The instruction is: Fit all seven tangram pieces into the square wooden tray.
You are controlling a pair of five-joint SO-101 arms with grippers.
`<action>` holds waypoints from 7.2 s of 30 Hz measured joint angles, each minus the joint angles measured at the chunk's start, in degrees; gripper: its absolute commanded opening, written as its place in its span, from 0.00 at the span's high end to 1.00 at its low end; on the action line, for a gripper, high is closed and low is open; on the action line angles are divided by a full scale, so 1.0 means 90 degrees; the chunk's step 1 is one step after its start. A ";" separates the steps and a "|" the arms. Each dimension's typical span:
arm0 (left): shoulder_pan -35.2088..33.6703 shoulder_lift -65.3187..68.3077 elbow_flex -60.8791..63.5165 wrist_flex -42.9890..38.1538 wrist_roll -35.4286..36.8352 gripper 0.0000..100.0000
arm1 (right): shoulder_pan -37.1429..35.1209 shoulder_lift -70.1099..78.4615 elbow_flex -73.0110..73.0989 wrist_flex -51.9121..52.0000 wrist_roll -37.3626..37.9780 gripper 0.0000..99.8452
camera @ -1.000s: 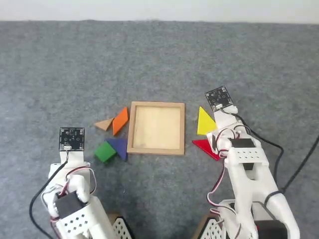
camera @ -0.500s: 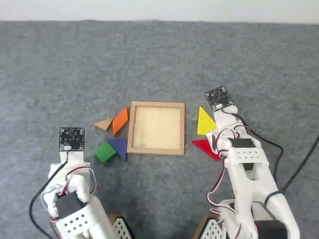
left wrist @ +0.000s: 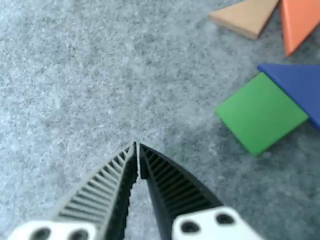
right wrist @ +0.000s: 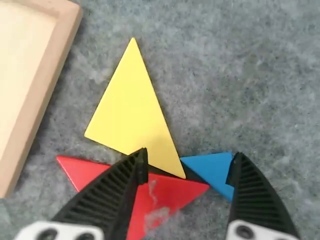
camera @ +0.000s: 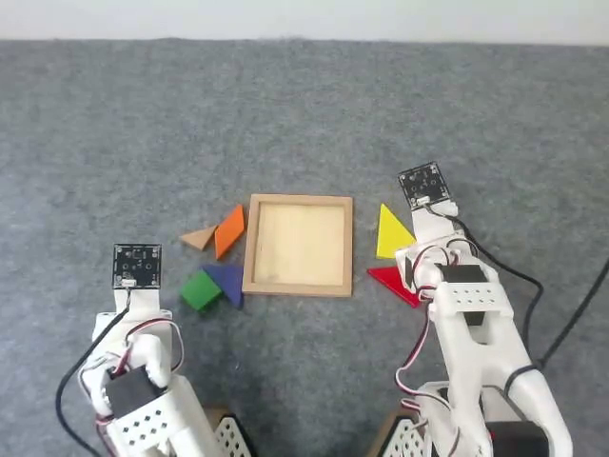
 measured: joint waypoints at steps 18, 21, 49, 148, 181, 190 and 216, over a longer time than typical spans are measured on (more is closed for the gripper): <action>0.0000 0.0000 0.0000 0.0000 0.0000 0.99 | -0.0342 0.0098 -0.0010 -0.0215 0.0313 0.72; 0.0000 0.0000 0.0000 0.0000 0.0000 0.99 | -0.0576 0.0742 -0.0420 -0.0313 0.0371 0.70; 0.0000 0.0000 0.0000 -0.0068 0.0000 0.98 | -0.1114 0.2755 -0.2413 0.1270 0.0987 0.63; 0.0283 0.0000 0.0000 0.0059 -0.1201 0.98 | -0.1817 0.5871 -0.6515 0.4103 -0.1758 0.65; 0.0283 0.0000 0.0000 0.0059 -0.1201 0.98 | -0.1104 0.5910 -0.8137 0.5763 0.0293 0.78; 0.0283 0.0000 0.0000 0.0059 -0.1201 0.98 | -0.1758 0.5910 -0.9866 0.6935 0.0977 0.78; 0.0283 0.0000 0.0000 0.0059 -0.1201 0.98 | -0.3673 0.7385 -1.0481 0.6183 0.3966 0.59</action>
